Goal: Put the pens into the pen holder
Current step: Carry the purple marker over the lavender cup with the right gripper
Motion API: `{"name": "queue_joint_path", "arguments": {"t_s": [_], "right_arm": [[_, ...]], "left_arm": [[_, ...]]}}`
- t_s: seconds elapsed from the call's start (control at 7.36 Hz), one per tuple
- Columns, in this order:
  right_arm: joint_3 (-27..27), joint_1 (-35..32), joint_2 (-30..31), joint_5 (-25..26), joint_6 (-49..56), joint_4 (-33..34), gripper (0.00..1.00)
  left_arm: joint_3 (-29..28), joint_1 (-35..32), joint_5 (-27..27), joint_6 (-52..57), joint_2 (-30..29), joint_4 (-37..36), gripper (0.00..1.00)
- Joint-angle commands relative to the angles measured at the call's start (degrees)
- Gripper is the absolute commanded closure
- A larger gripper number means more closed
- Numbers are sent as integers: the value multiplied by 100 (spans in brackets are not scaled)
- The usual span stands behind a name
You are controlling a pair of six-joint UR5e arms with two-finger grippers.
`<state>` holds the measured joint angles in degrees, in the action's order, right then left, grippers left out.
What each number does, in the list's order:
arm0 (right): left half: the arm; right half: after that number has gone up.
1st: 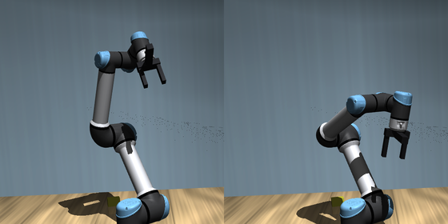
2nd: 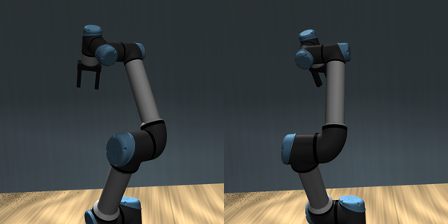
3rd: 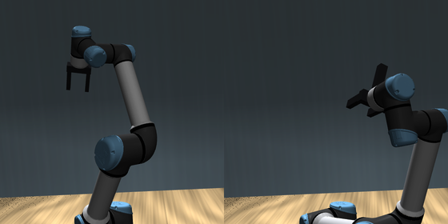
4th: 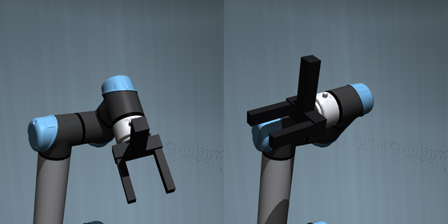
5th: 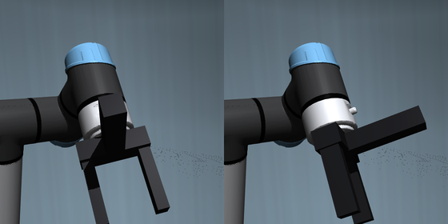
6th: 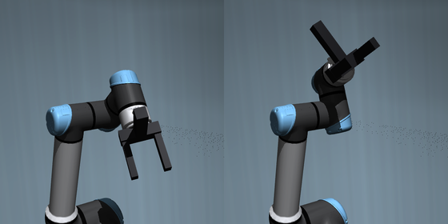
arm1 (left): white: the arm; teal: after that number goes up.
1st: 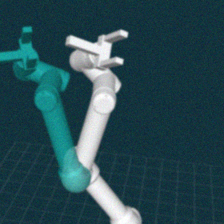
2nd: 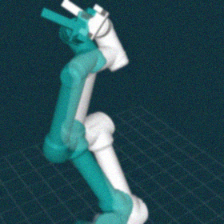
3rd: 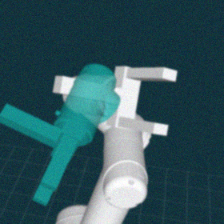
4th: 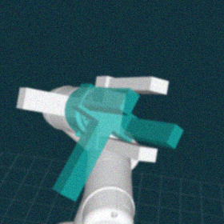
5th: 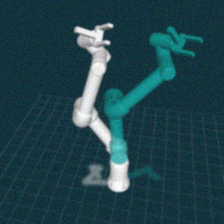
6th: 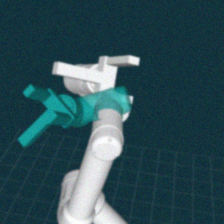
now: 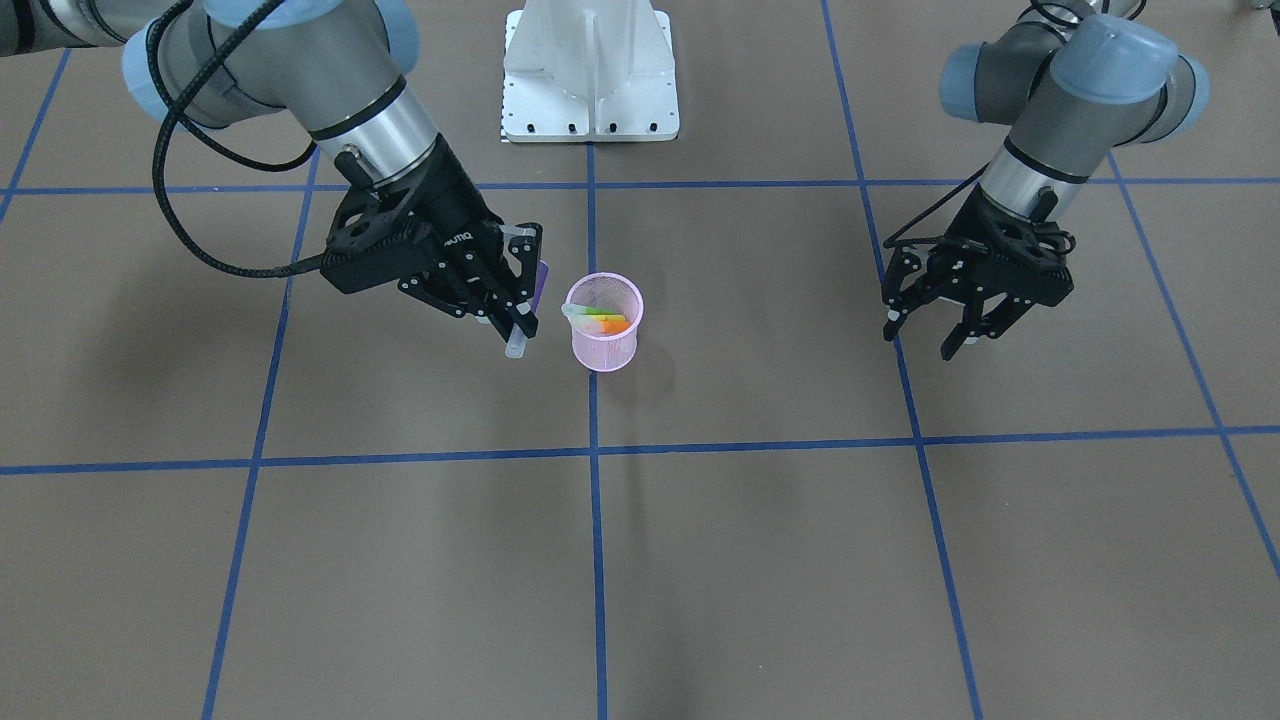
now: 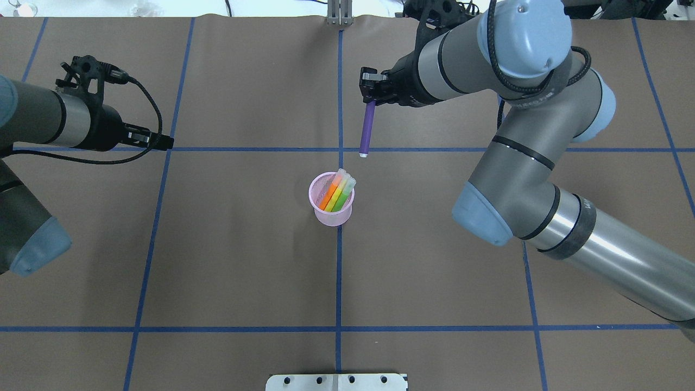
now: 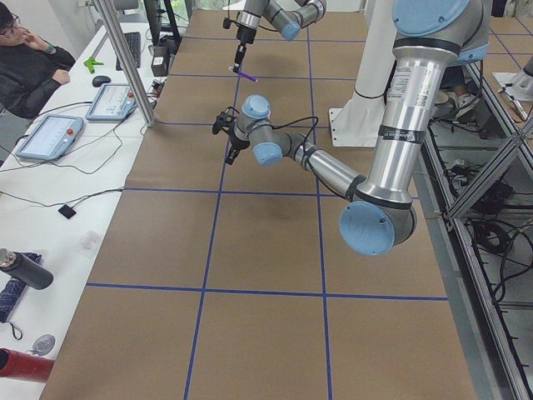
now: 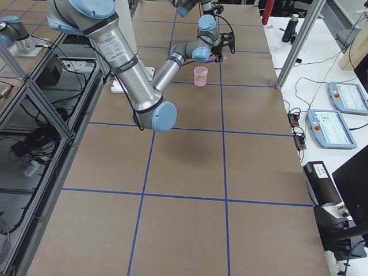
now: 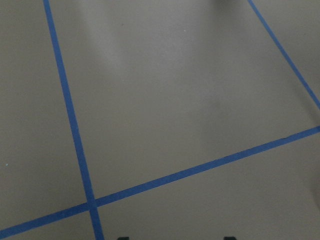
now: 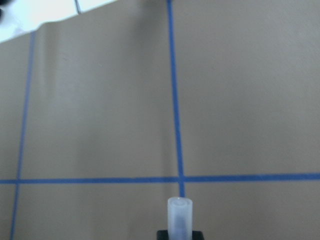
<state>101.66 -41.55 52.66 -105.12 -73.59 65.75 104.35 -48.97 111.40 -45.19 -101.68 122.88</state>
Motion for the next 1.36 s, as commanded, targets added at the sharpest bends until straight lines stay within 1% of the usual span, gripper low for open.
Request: {"name": "queue_joint_path", "arguments": {"t_s": [0.0,0.14,0.27,0.54,0.82,1.09,1.22], "right_arm": [[38,732,43,1566,246,-667,100],[30,1172,43,2200,562,-721,100],[-5,1420,43,2459,591,-905,100],[-49,1448,34,2593,1386,-933,100],[-216,1466,60,2593,1479,-933,100],[-374,1693,52,2969,1488,-976,100],[-462,1755,60,3076,1549,-1055,100]], "left_arm": [[-46,-16,13,19,16,0,30],[-64,-16,13,19,60,0,30],[-90,-16,13,19,95,0,30],[-160,-16,22,19,104,8,30],[-265,-16,13,10,96,61,30],[-301,-16,13,10,87,70,30],[-310,-7,13,10,87,70,30]]}}
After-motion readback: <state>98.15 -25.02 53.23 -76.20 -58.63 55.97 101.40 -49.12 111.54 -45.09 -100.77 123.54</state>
